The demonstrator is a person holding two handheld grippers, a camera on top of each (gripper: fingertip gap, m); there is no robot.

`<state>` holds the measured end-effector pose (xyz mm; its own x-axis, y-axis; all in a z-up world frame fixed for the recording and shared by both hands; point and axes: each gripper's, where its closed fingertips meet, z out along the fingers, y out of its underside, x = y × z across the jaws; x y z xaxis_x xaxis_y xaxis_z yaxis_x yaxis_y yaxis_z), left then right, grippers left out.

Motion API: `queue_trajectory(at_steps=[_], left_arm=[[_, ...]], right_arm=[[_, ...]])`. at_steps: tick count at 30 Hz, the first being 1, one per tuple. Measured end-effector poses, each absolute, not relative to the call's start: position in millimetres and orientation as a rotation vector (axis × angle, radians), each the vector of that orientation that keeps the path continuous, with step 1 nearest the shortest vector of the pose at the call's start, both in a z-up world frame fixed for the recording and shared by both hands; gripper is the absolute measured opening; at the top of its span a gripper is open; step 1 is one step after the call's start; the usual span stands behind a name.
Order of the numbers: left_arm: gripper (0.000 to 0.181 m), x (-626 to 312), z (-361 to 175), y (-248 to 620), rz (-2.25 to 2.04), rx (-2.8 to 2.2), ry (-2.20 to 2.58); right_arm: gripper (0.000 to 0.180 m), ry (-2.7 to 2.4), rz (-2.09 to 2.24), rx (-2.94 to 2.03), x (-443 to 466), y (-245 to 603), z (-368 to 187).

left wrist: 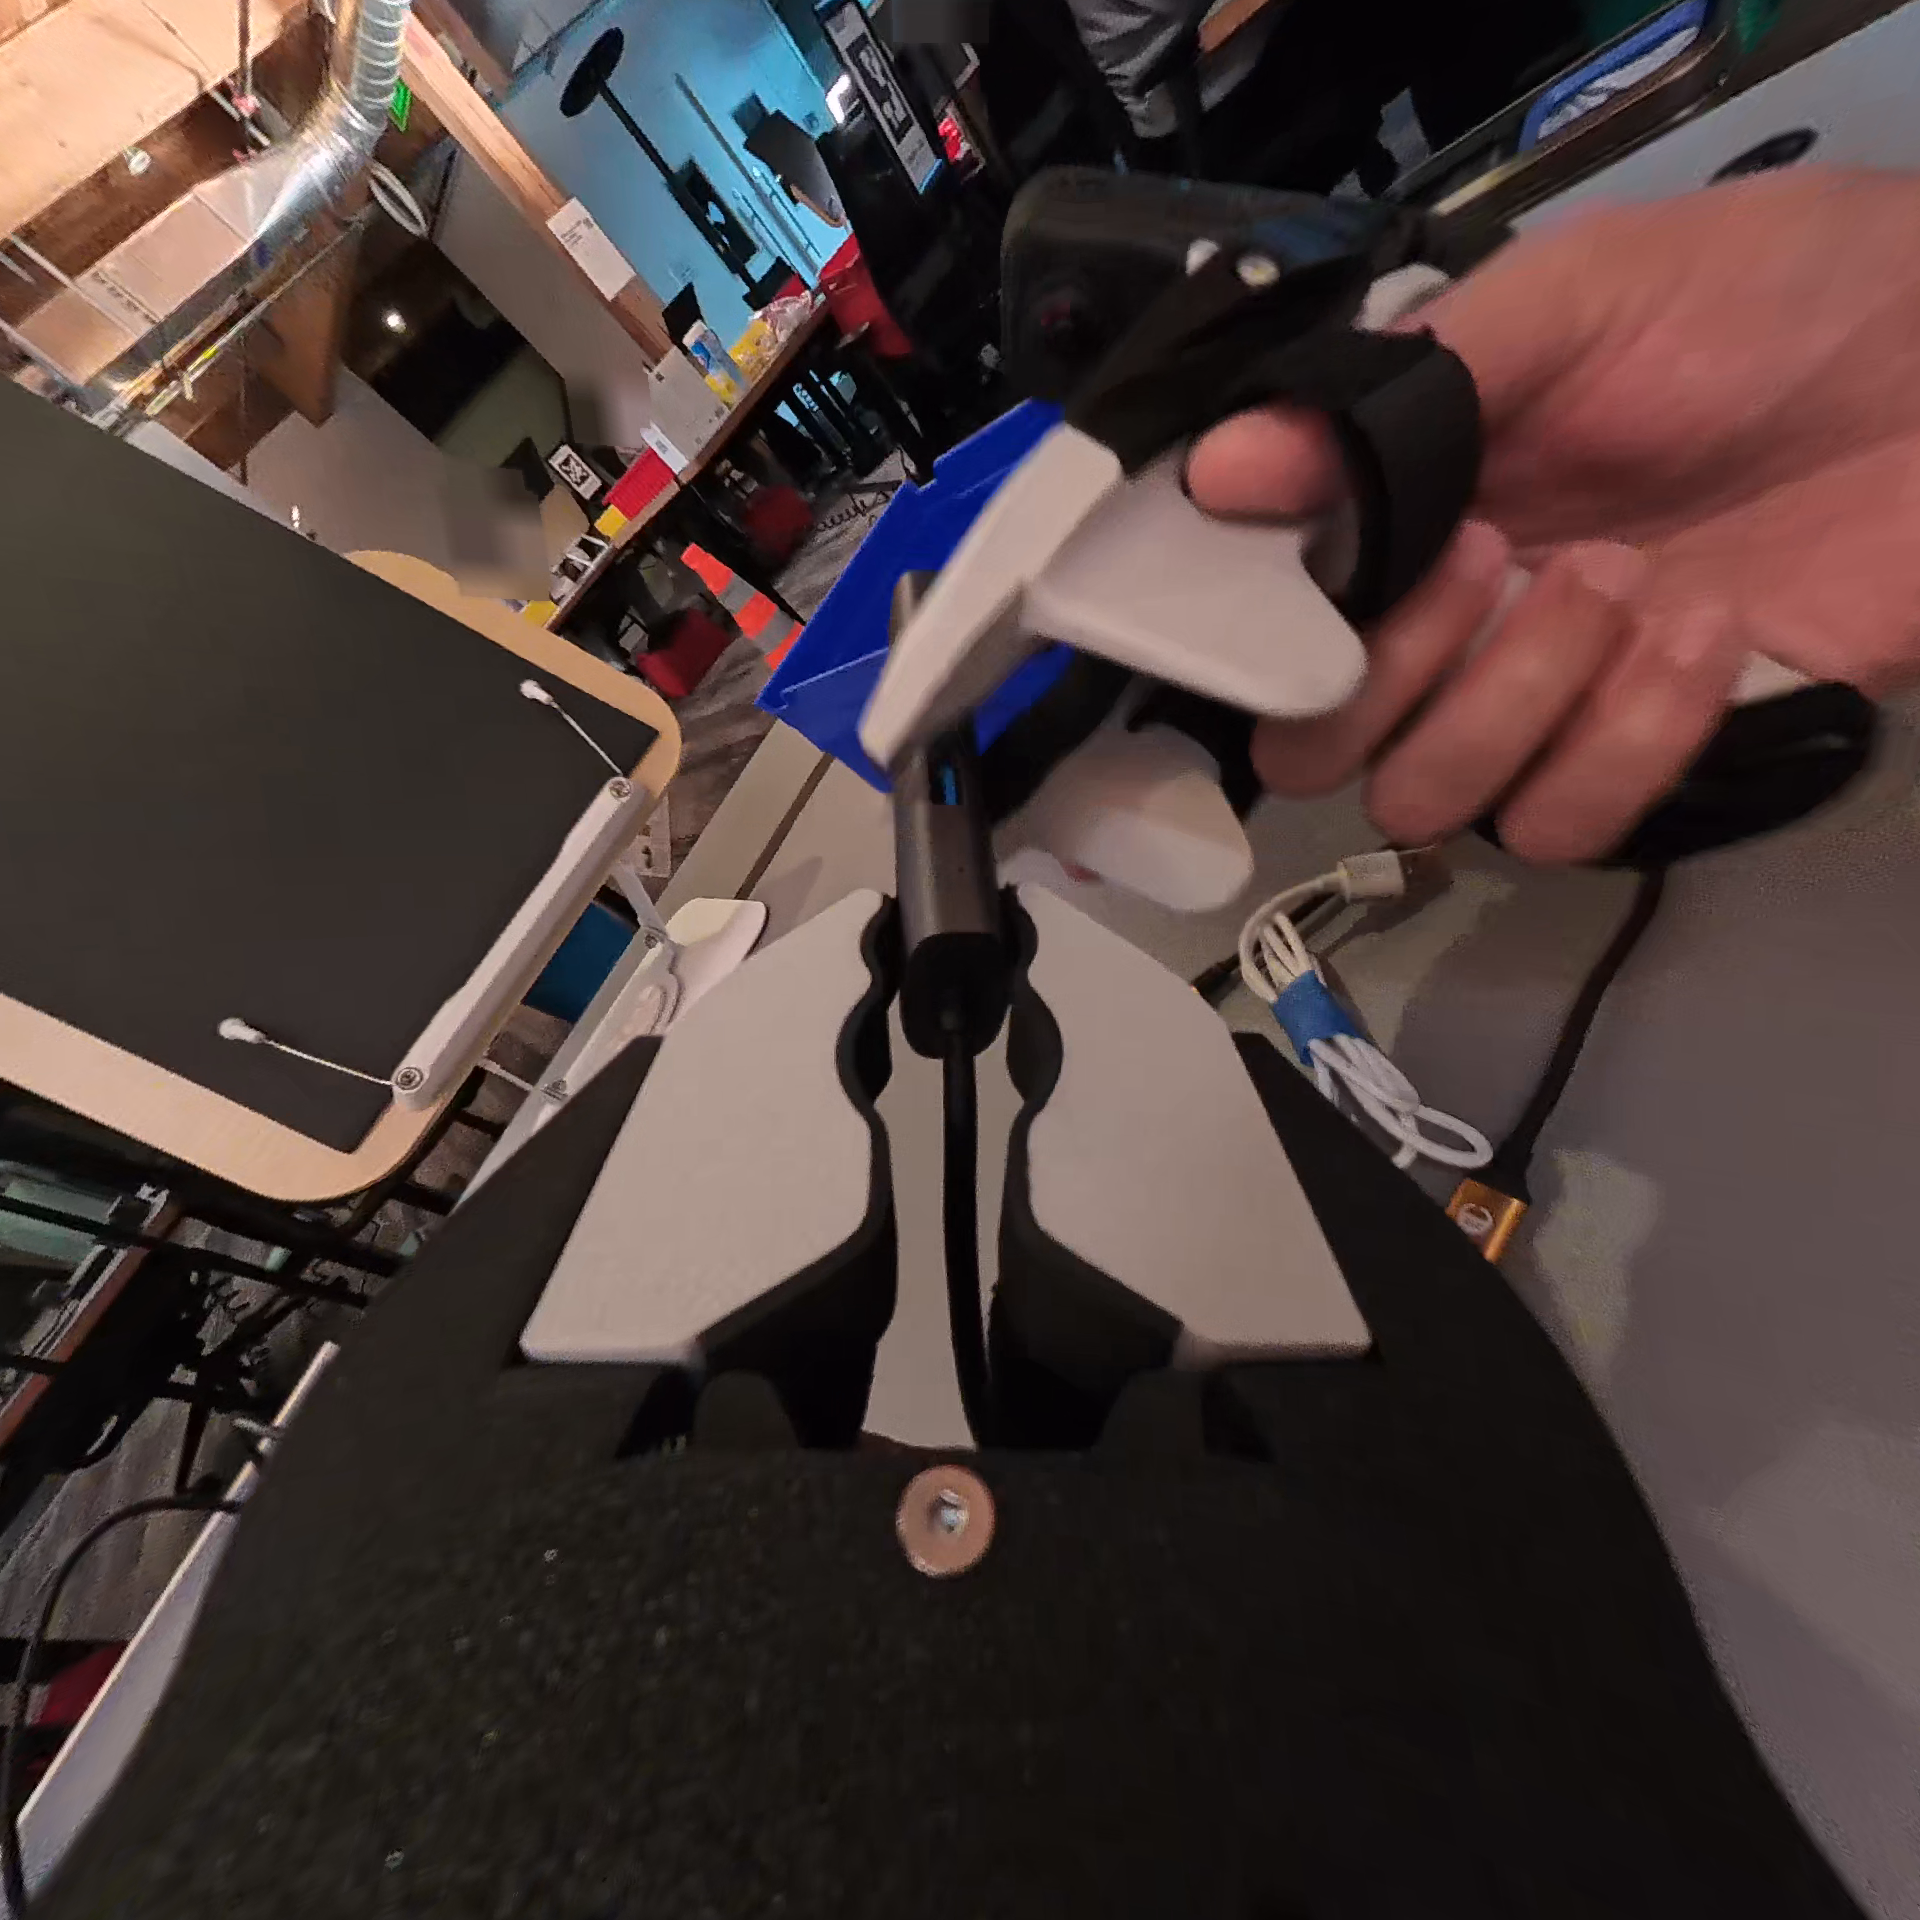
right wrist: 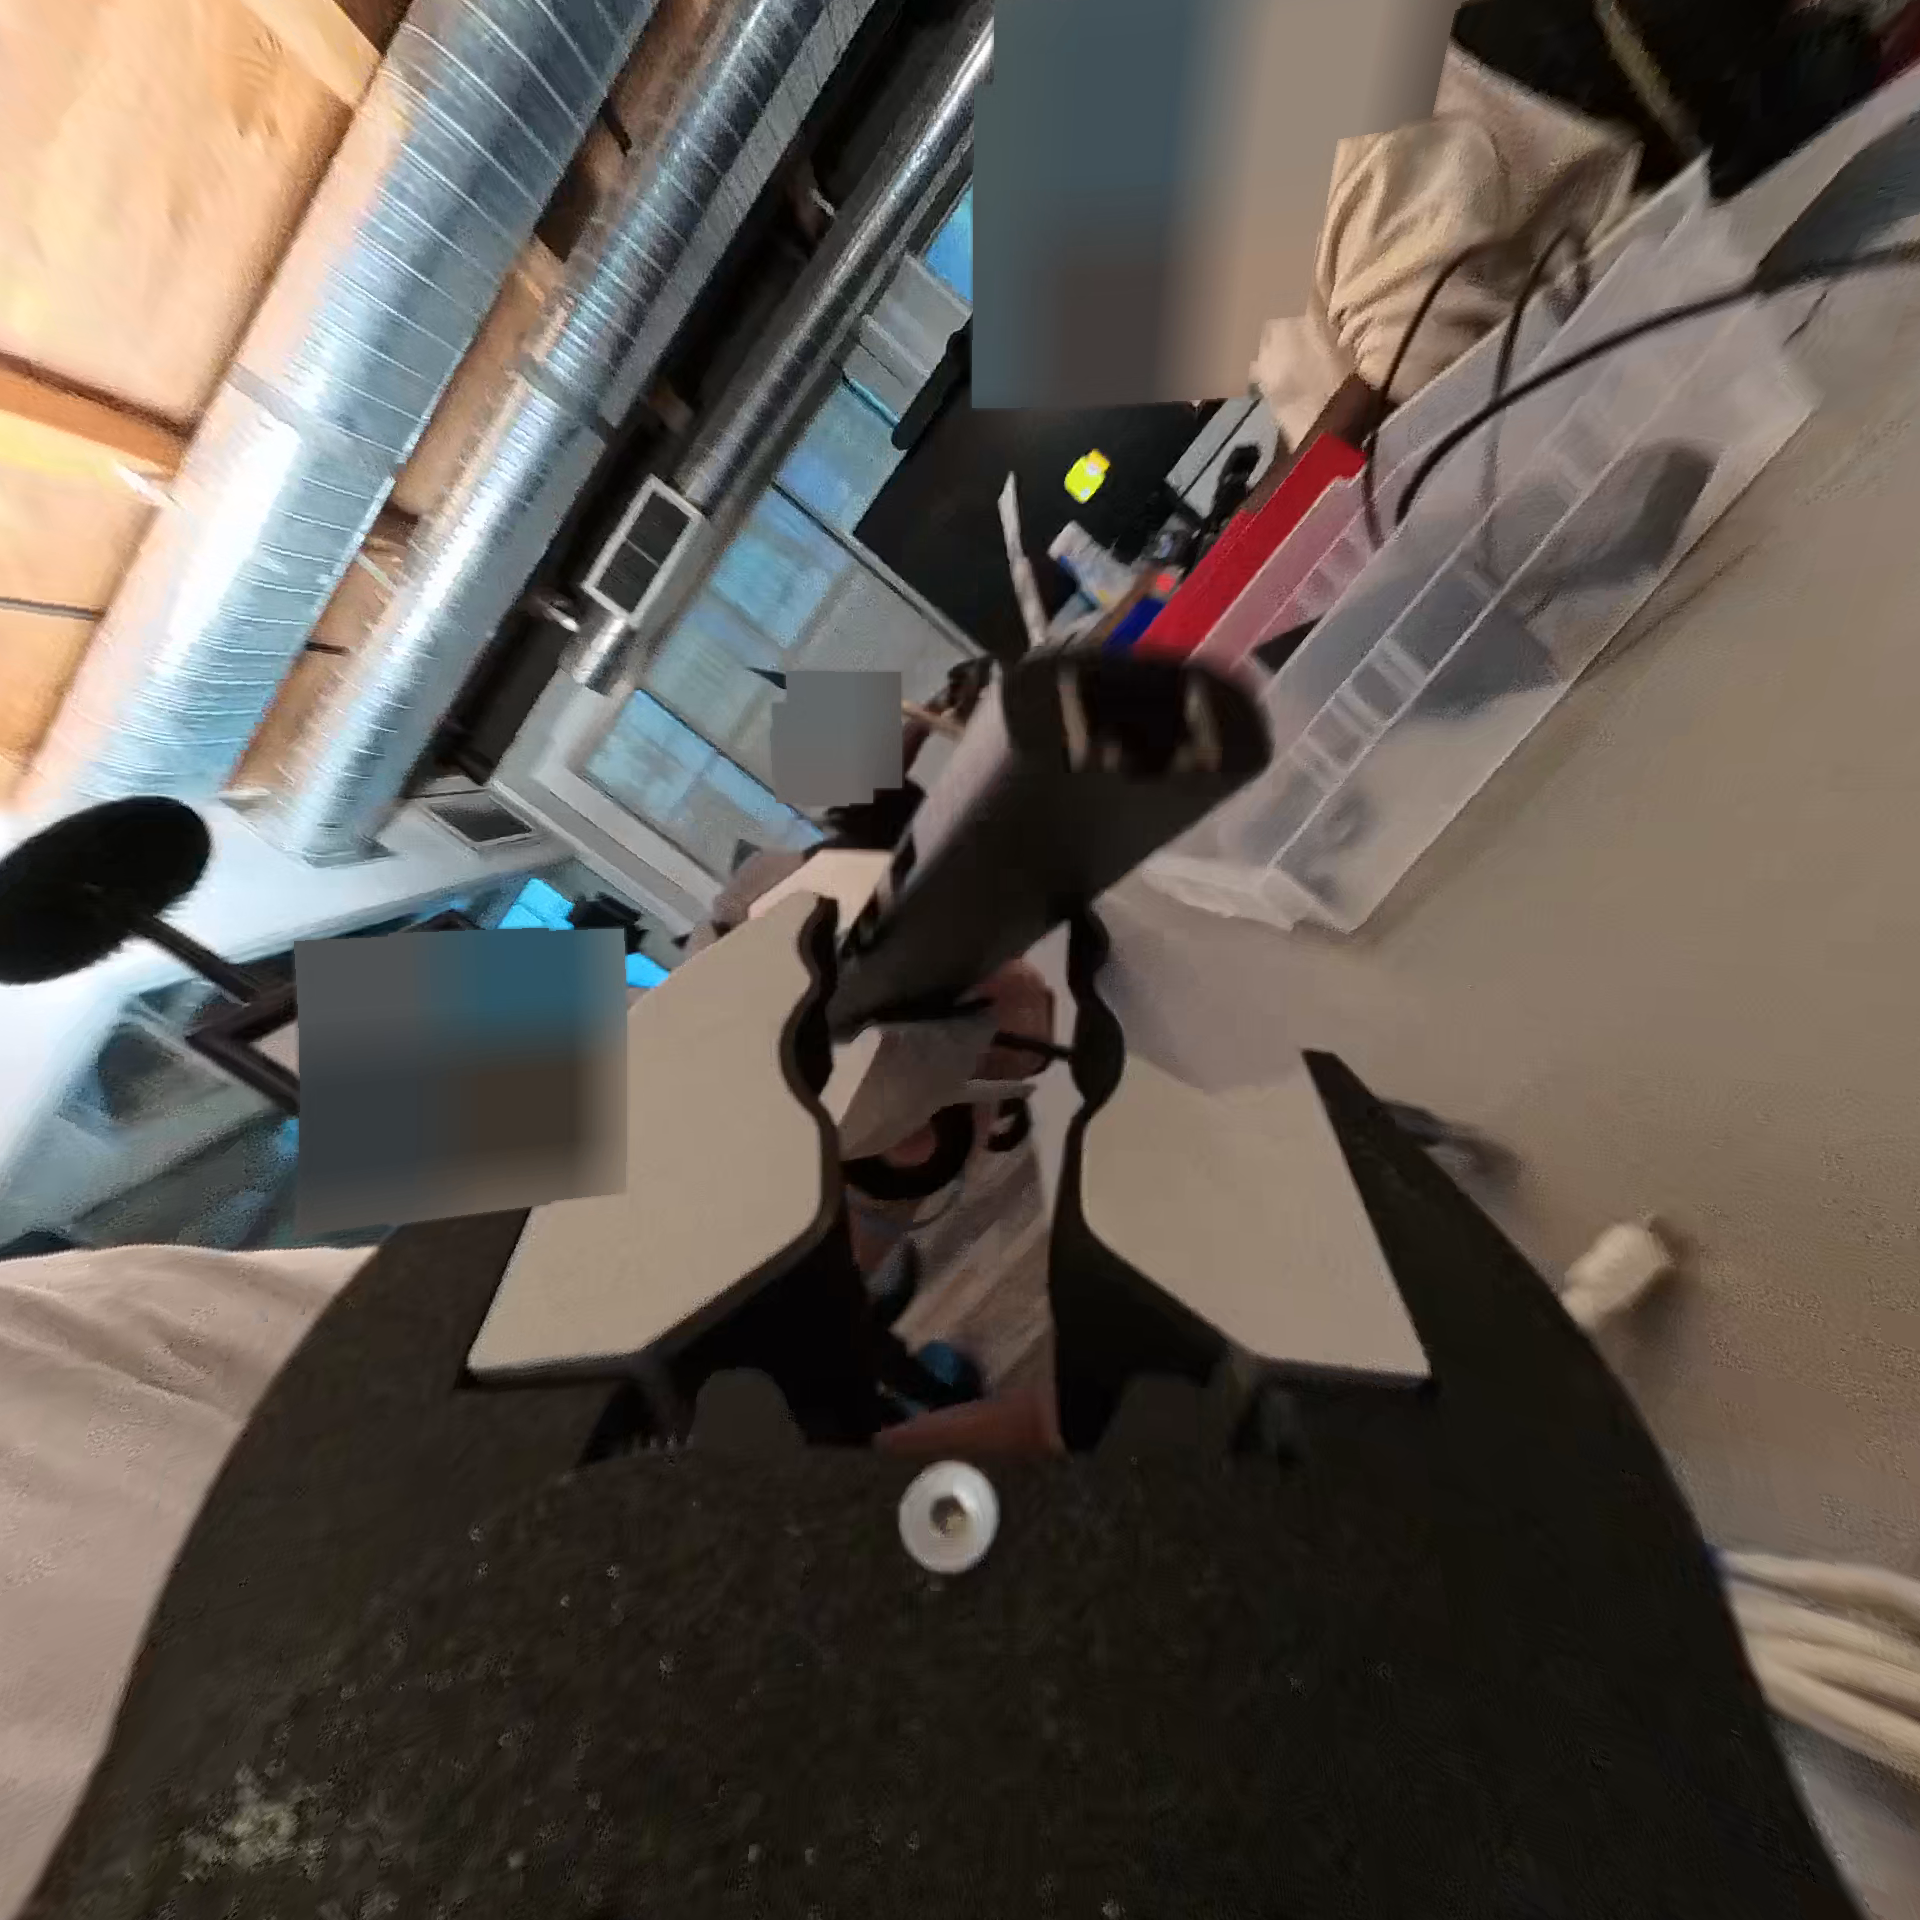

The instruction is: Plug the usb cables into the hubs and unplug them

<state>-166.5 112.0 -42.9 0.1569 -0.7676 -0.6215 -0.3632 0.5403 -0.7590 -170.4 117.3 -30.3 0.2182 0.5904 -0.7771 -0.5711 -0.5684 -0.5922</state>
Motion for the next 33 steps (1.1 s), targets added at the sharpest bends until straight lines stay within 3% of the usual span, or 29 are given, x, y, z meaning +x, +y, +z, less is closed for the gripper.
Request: queue_trajectory(at_steps=[3, 7, 16, 30, 33], left_arm=[[0.017, -170, -46, 107, -0.417, -1.012, 1.444], [0.017, -171, -49, 105, -0.452, -1.015, 1.457], [0.018, -175, -57, 111, -0.315, -0.881, 1.474], [0.017, -170, -55, 124, -0.311, -1.074, 1.373], [0.017, -169, -49, 125, -0.296, -1.095, 1.287]], right_arm=[[0.056, 0.026, 1.503, -1.503, -141, 125, -27], [0.037, 0.025, 1.588, -1.485, -133, 124, -33], [0.033, 0.213, 1.829, -1.491, -141, 127, -54], [0.034, 0.186, 1.674, -1.500, -139, 131, -51], [0.052, 0.150, 1.589, -1.521, -151, 130, -54]])
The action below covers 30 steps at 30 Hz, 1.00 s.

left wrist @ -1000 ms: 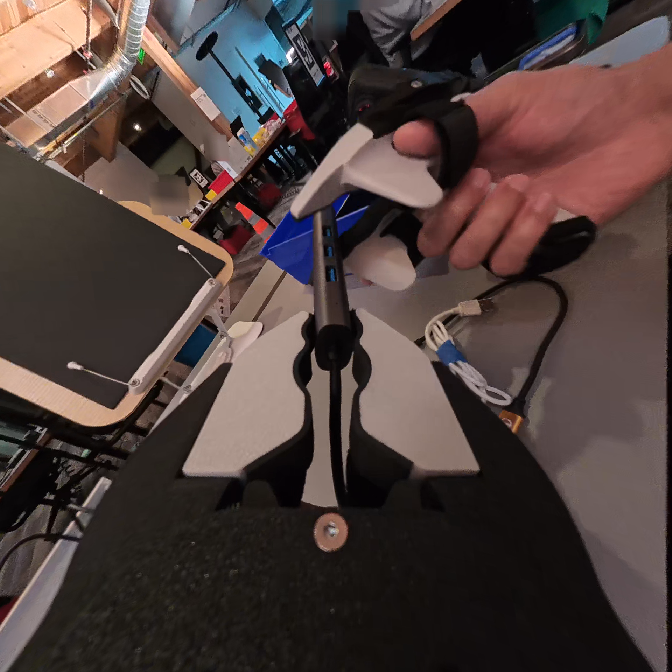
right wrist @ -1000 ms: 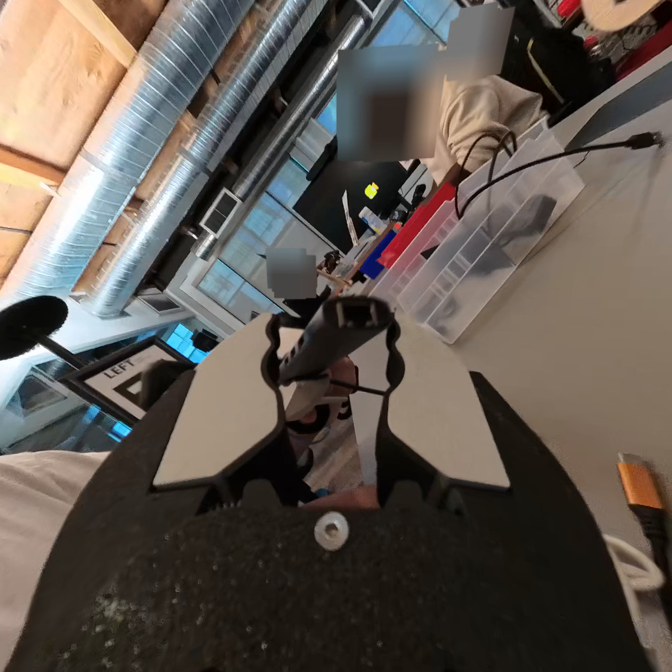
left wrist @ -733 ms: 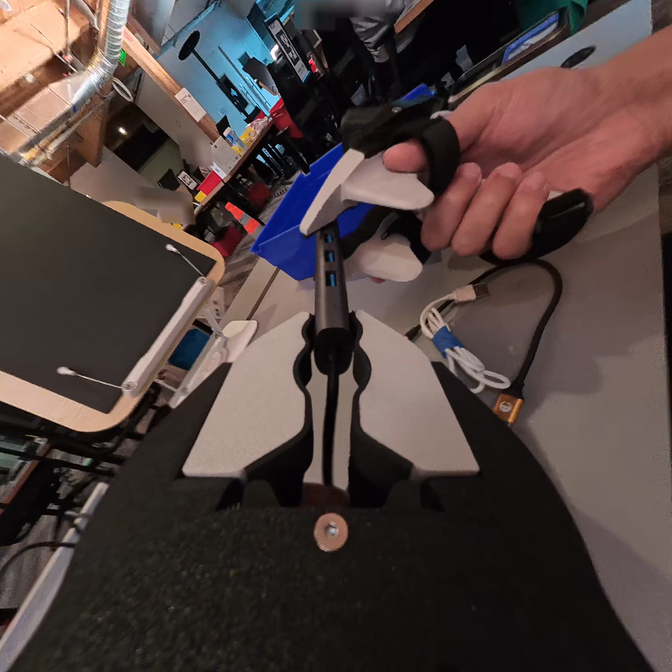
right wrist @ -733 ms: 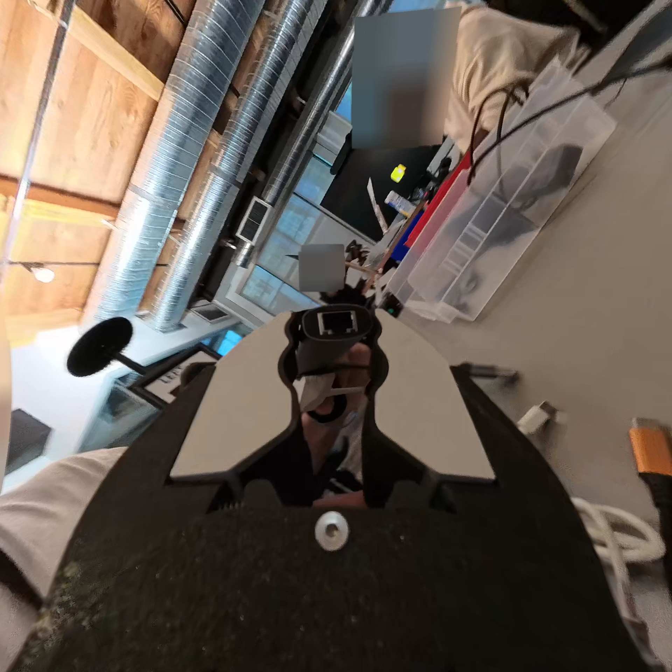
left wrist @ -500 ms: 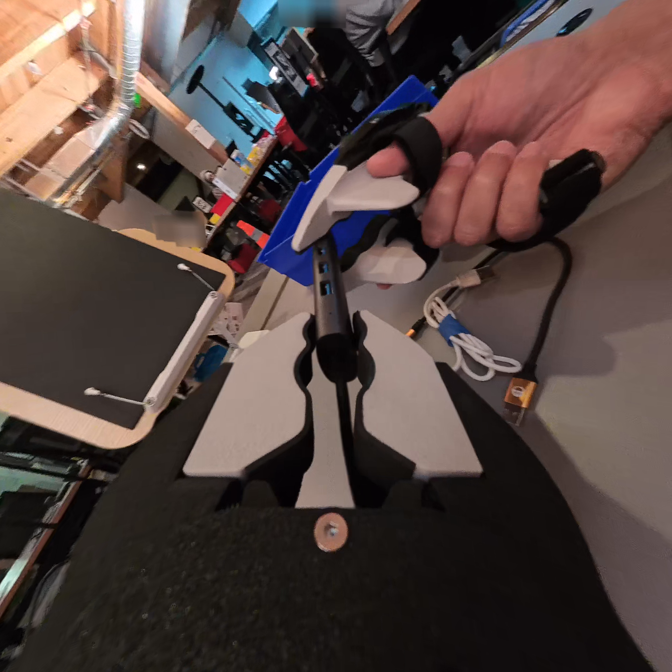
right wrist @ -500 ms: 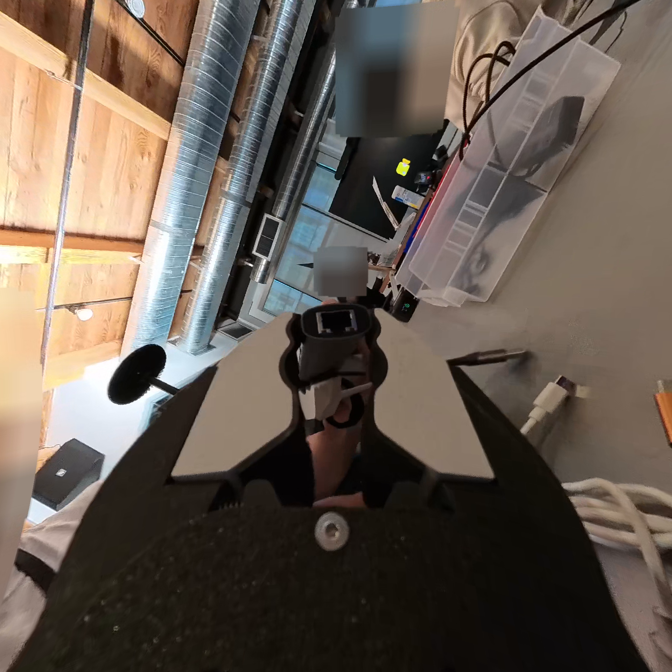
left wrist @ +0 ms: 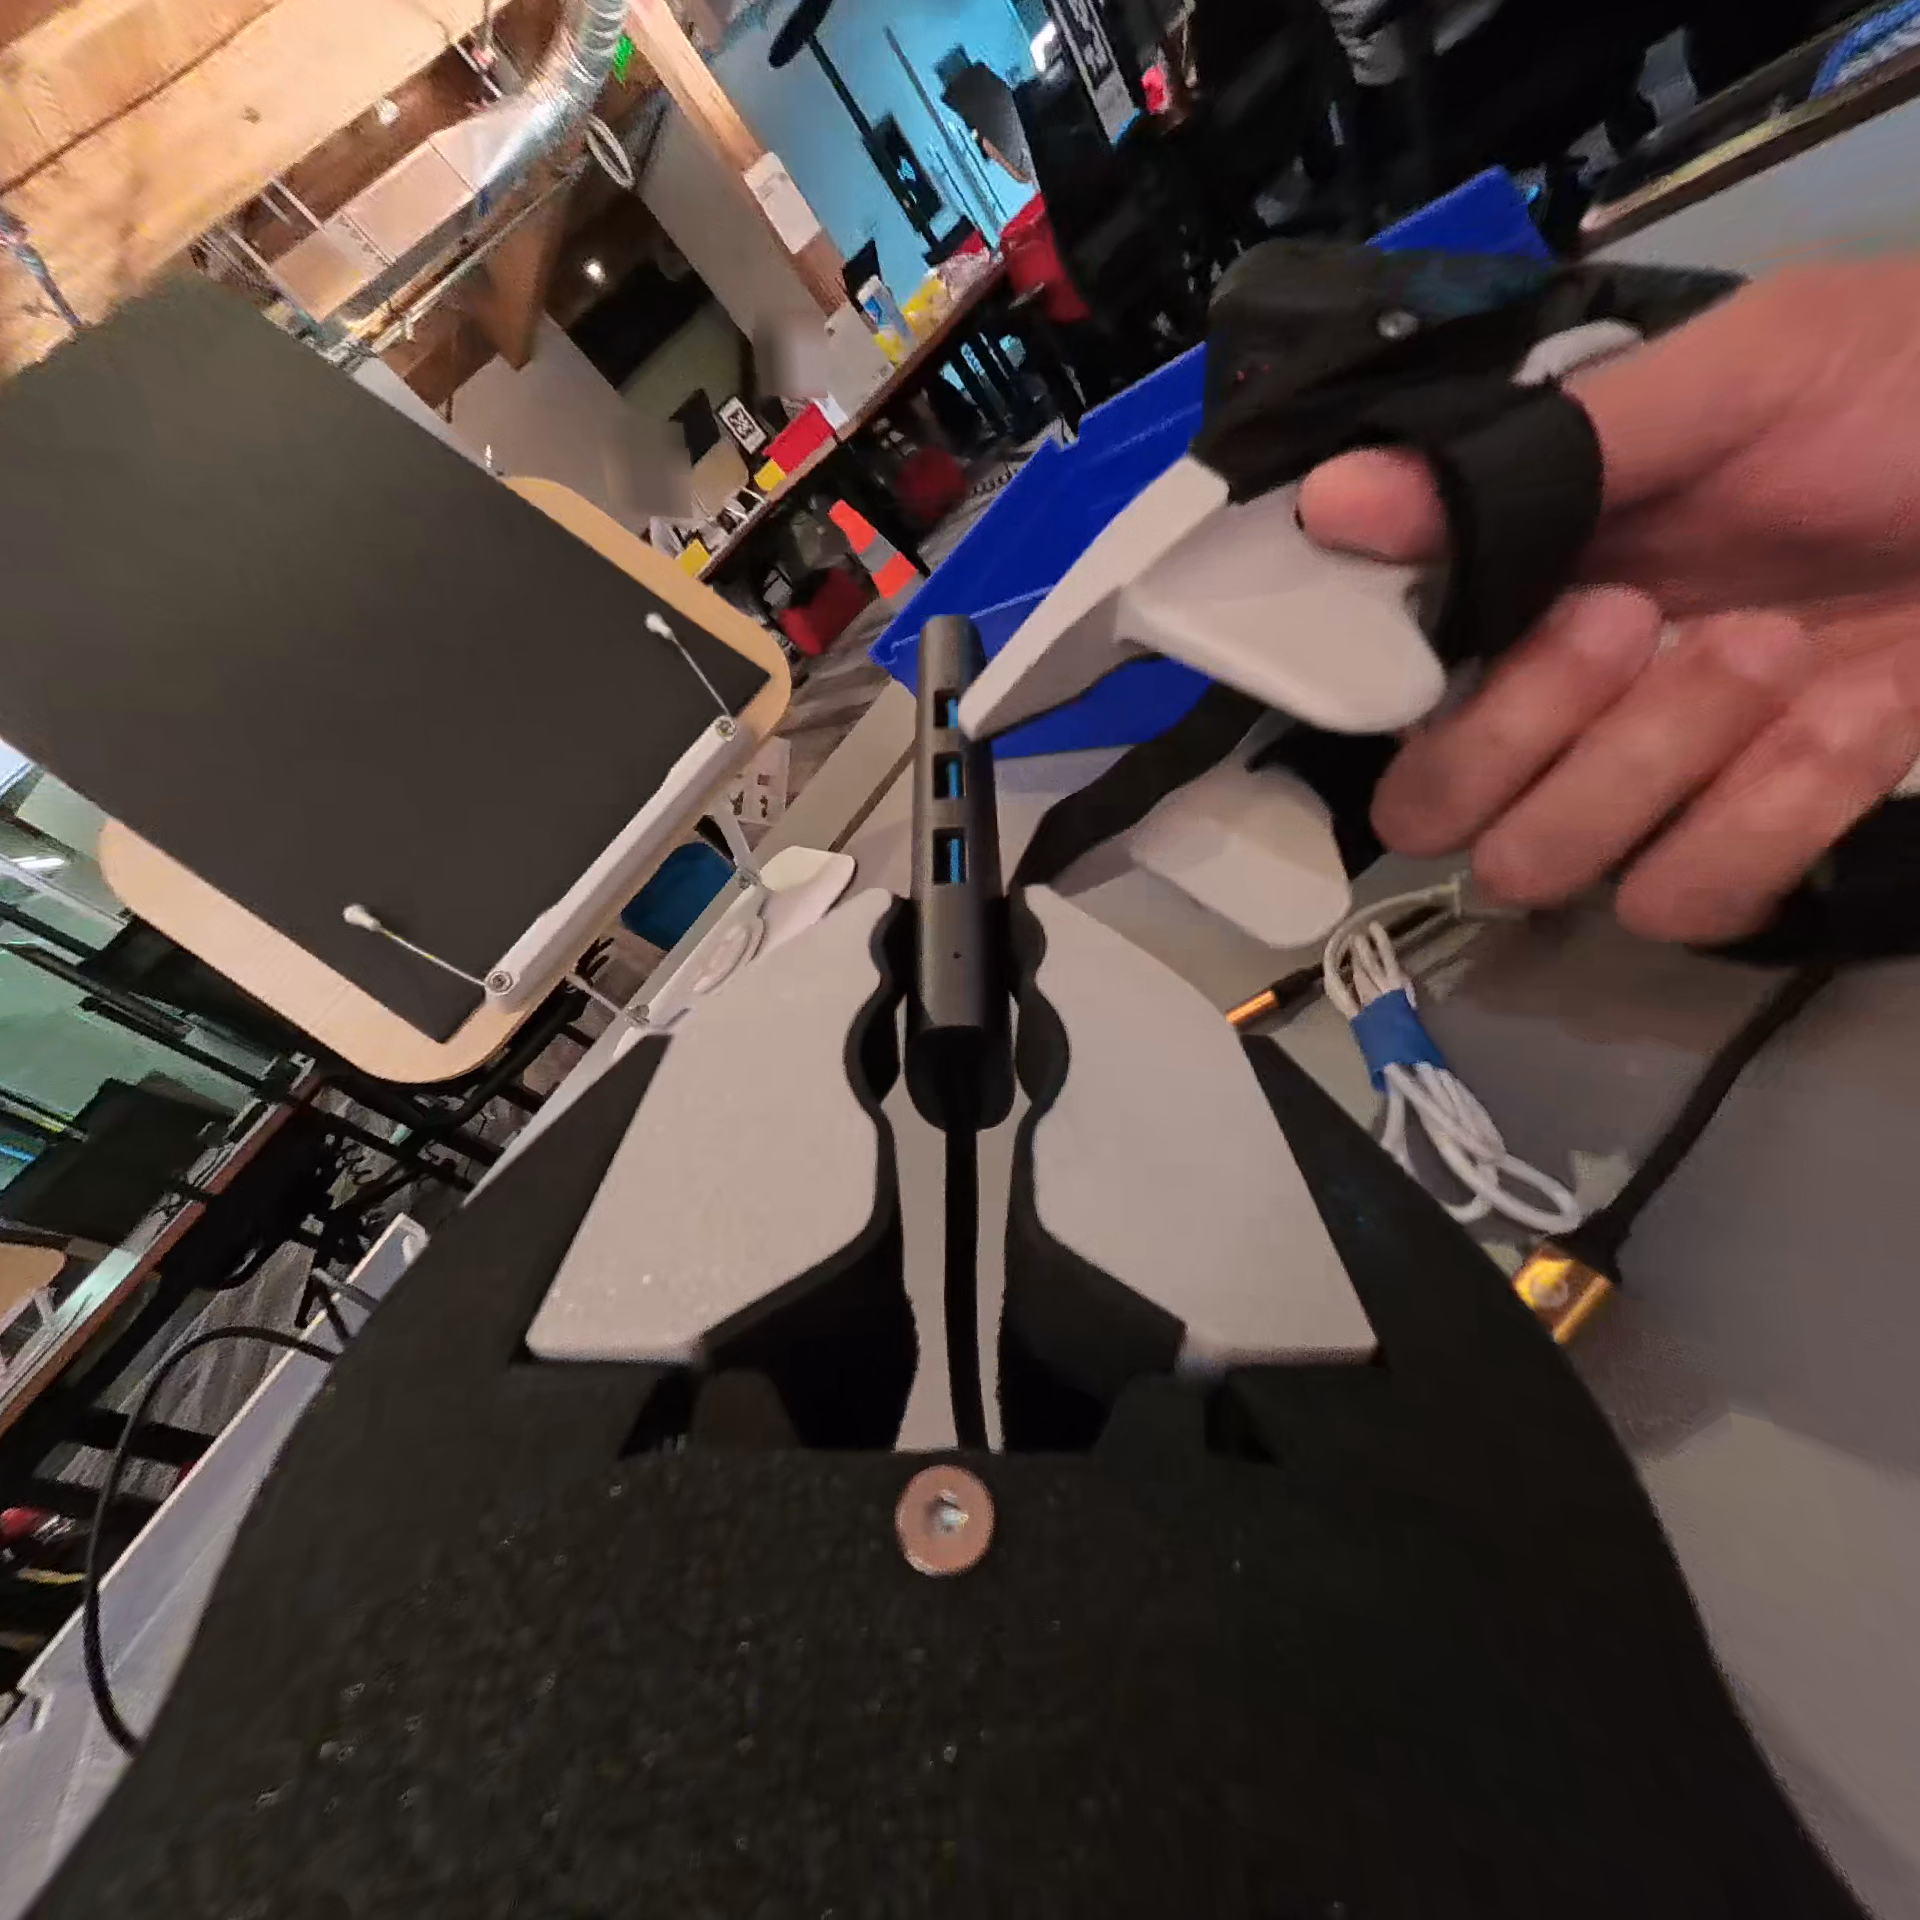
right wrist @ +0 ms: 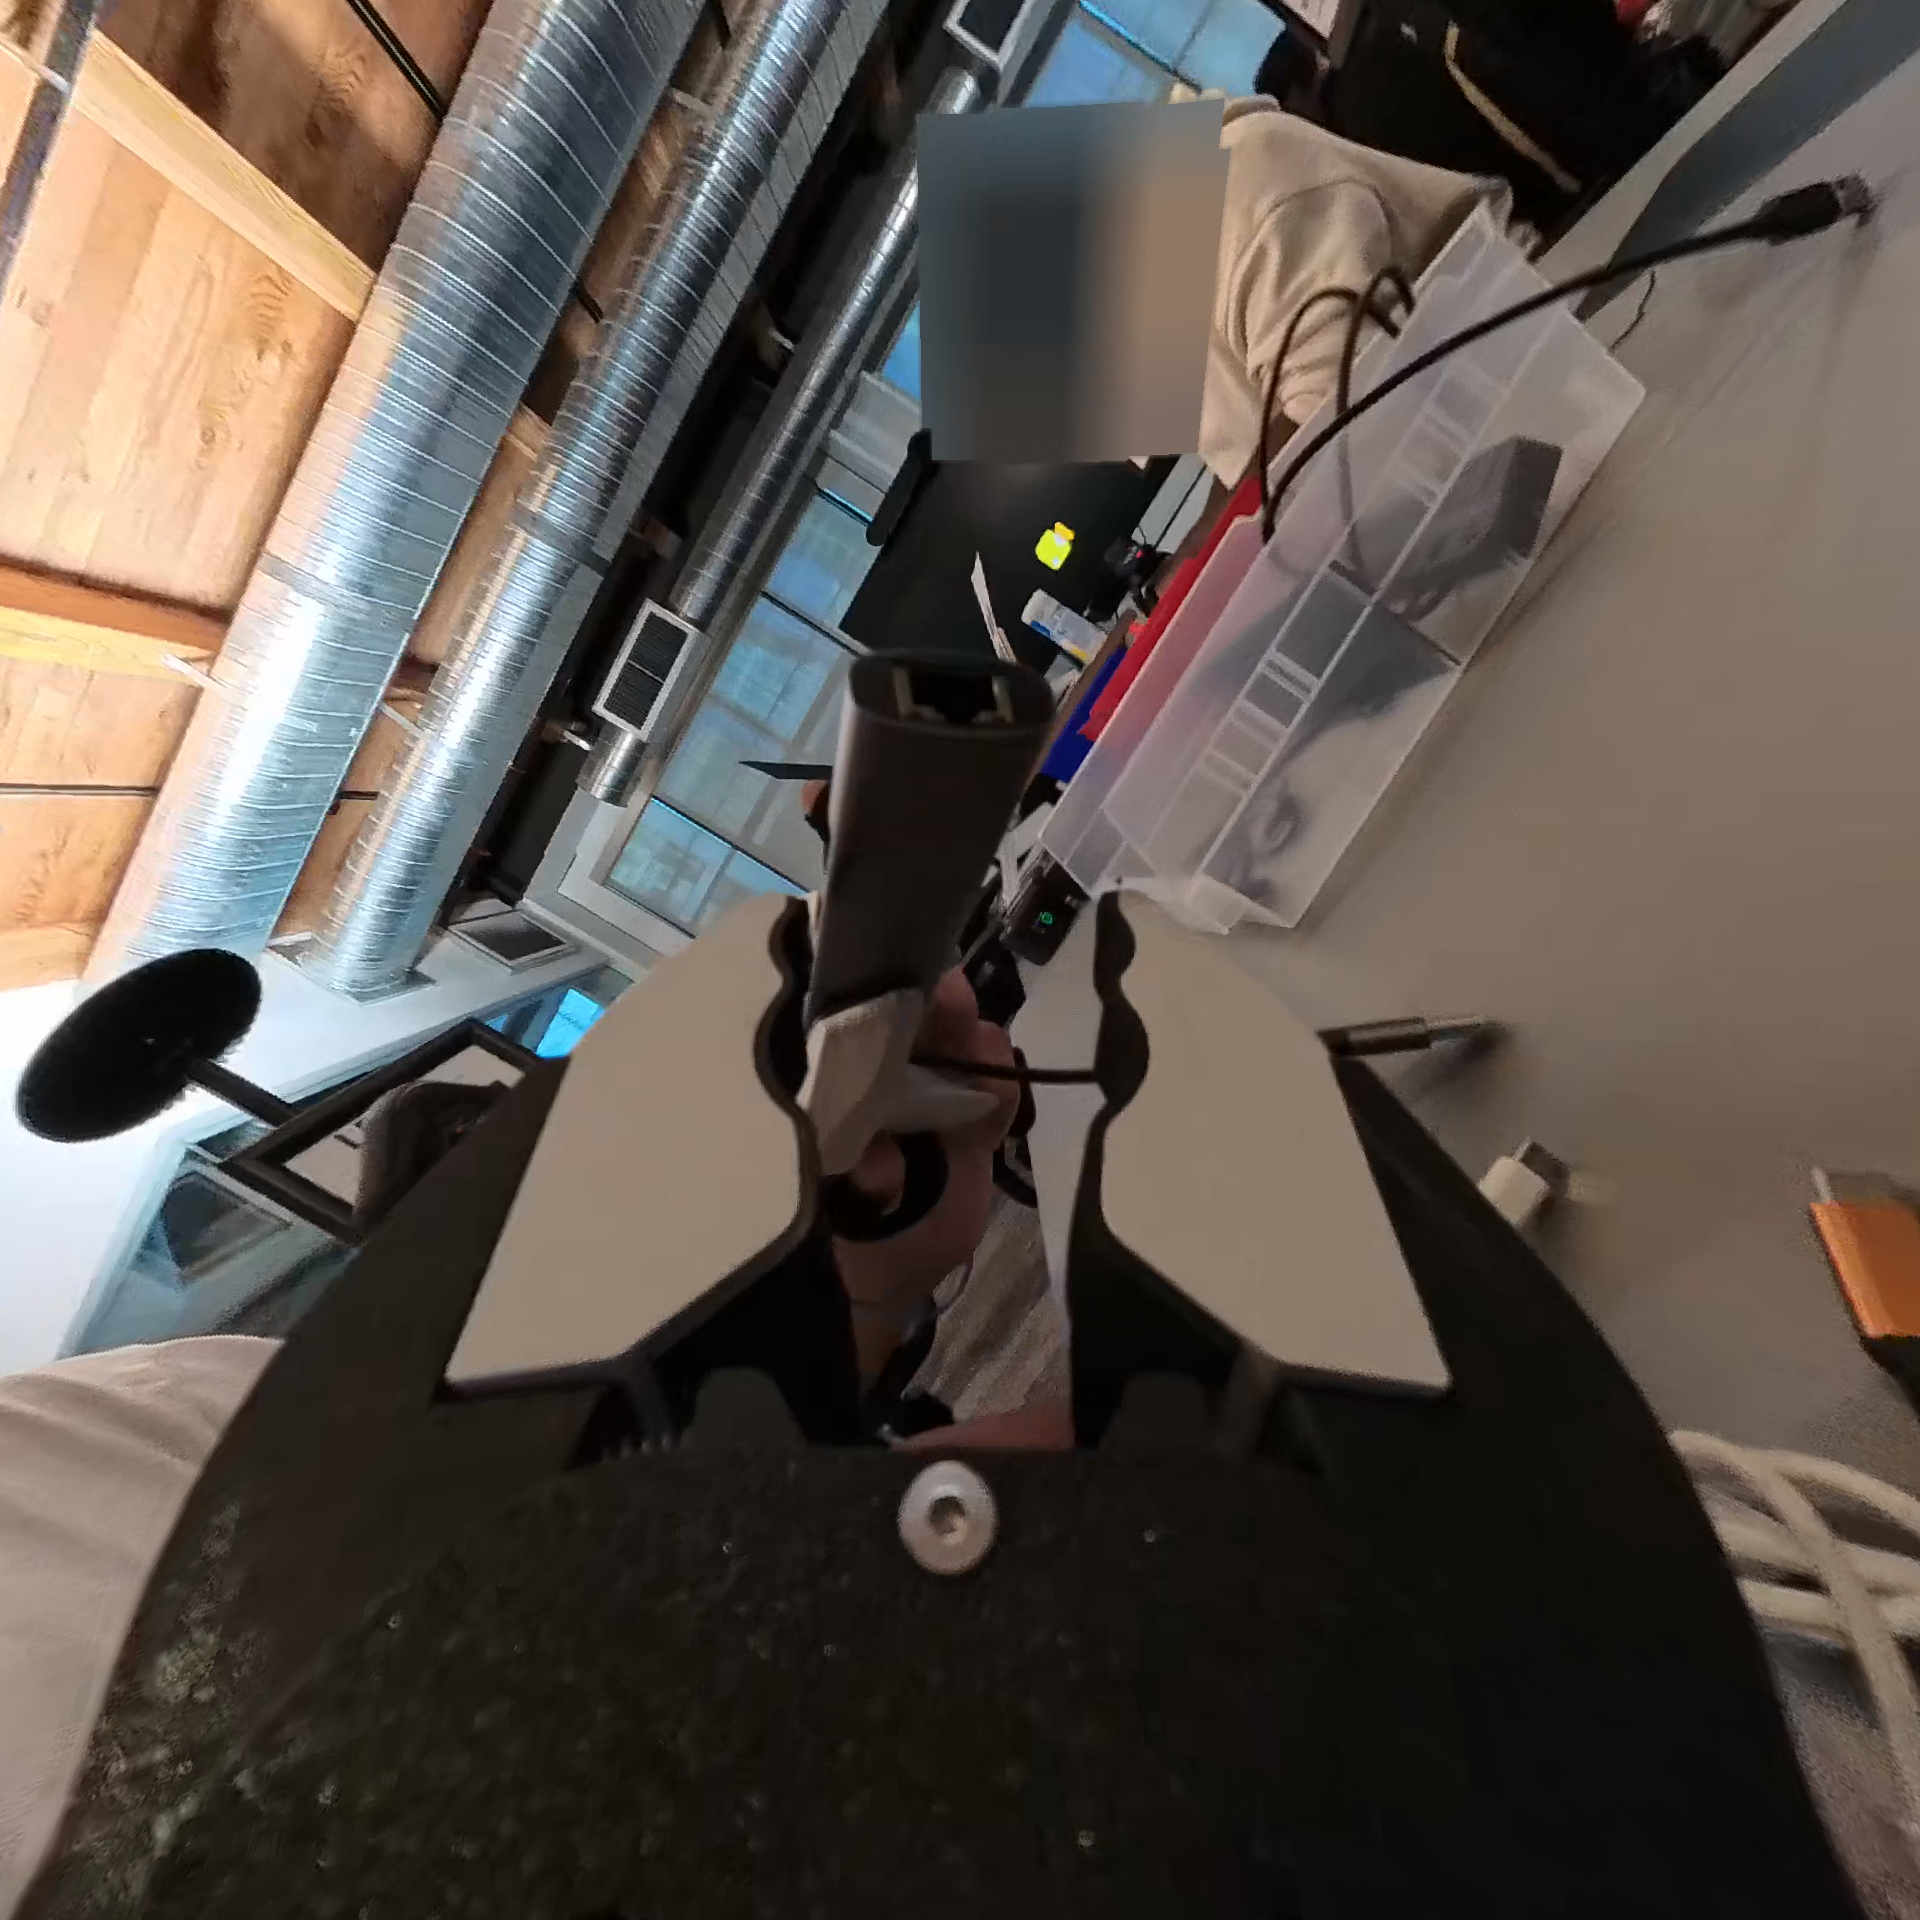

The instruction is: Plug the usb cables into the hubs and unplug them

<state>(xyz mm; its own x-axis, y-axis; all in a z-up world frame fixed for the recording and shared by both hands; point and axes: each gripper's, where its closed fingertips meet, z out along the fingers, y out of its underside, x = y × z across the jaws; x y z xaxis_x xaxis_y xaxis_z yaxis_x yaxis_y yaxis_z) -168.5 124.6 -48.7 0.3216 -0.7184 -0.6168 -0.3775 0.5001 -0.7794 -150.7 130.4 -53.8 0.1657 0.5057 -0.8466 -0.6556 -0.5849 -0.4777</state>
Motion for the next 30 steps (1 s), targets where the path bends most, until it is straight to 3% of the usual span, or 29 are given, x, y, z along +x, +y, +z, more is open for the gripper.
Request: queue_trajectory(at_steps=[2, 4, 9, 12, 15, 23, 30], left_arm=[[0.017, -163, -51, 118, -0.320, -1.107, 1.291], [0.017, -161, -52, 115, -0.327, -1.117, 1.262], [0.020, -164, -49, 85, -0.638, -1.030, 1.401], [0.028, -173, -30, 77, -0.857, -1.003, 1.528], [0.051, -175, -12, 80, -0.942, -0.970, 1.691], [0.046, -175, -8, 84, -0.719, -0.876, 2.239], [0.045, -185, -21, 70, -0.709, -0.897, 2.419]], right_arm=[[0.049, 0.148, 1.584, -1.467, -156, 129, -47], [0.034, 0.125, 1.568, -1.439, -156, 126, -42], [0.031, -0.153, 1.390, -1.616, -145, 121, -45], [0.032, -0.485, 1.308, -1.751, -144, 105, -48], [0.032, -0.883, 1.238, -1.846, -156, 85, -54], [0.031, -1.458, 1.405, -1.878, -186, 58, -46], [0.031, -1.509, 1.566, -1.739, -201, 52, -36]])
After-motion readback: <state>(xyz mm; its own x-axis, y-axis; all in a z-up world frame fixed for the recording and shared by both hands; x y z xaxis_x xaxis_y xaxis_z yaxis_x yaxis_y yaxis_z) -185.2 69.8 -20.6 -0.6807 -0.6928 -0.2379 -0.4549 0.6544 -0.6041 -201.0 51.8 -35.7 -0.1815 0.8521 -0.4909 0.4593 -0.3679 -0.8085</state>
